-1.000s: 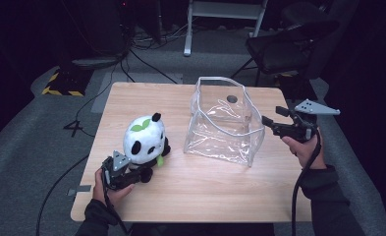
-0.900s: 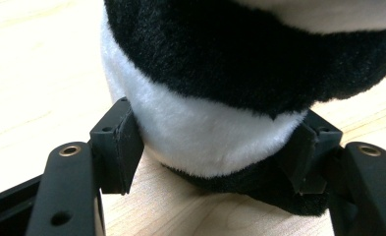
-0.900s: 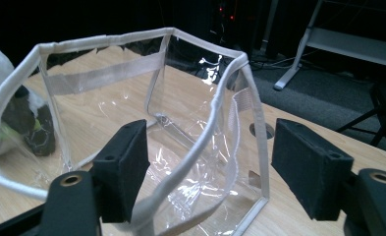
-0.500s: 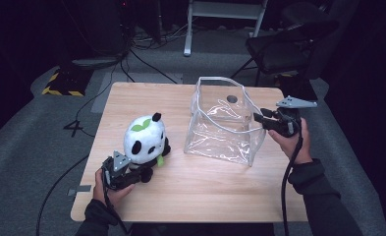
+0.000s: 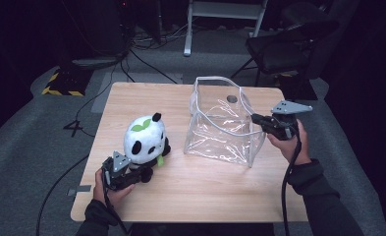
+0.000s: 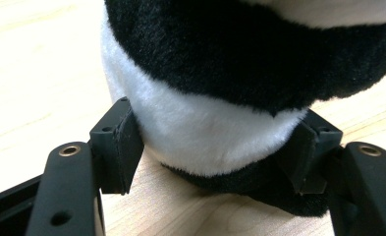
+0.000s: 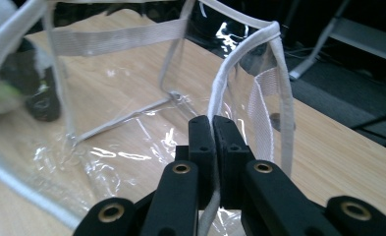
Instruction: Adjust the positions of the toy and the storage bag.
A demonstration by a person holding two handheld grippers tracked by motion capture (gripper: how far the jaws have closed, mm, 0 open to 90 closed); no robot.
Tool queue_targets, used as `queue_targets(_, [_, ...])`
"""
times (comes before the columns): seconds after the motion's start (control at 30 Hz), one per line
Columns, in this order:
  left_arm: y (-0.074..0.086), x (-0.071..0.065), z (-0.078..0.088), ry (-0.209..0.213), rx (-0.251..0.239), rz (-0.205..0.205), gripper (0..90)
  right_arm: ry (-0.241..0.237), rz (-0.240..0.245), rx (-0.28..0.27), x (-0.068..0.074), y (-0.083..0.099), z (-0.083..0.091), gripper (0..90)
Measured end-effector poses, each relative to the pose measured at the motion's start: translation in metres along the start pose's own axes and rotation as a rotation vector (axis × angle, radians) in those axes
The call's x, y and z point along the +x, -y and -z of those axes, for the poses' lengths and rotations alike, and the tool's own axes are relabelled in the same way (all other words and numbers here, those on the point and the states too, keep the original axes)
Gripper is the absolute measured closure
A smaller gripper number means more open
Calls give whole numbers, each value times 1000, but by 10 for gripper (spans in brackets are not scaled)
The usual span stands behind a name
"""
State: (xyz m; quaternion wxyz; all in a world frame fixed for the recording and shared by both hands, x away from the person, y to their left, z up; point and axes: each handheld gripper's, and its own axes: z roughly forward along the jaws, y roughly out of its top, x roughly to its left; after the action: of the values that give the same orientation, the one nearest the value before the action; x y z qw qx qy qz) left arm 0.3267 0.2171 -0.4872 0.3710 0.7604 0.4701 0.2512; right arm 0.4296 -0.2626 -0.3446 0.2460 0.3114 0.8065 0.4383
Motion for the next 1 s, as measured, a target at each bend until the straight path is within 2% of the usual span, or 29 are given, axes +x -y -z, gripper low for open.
queue_targets(0.17, [0,0,0,0,0,3,334,-48,45,-3,10,5,12,876])
queue_targets(0.3, [0,0,0,0,0,5,334,-81,59,-8,14,10,21,875])
queue_targets(0.47, [0,0,-1,0,-2,9,334,-106,79,-8,23,14,30,870])
queue_targets(0.6, [0,-1,-1,-1,-2,10,333,-104,85,-10,26,14,30,852])
queue_targets(0.7, [0,0,0,3,-5,10,328,-91,72,-20,24,15,29,808])
queue_targets(0.73, [1,0,0,4,-7,10,324,-85,58,-28,22,16,30,766])
queue_targets(0.87, [1,0,-1,6,-10,11,322,-86,48,-43,20,16,33,720])
queue_targets(0.9, [1,0,-1,6,-9,10,322,-74,46,-46,19,15,35,659])
queue_targets(0.97, [1,0,0,5,-8,10,322,-65,40,-48,18,15,36,630])
queue_targets(1.0, [1,0,-1,6,-10,10,321,-66,38,-46,17,14,37,549])
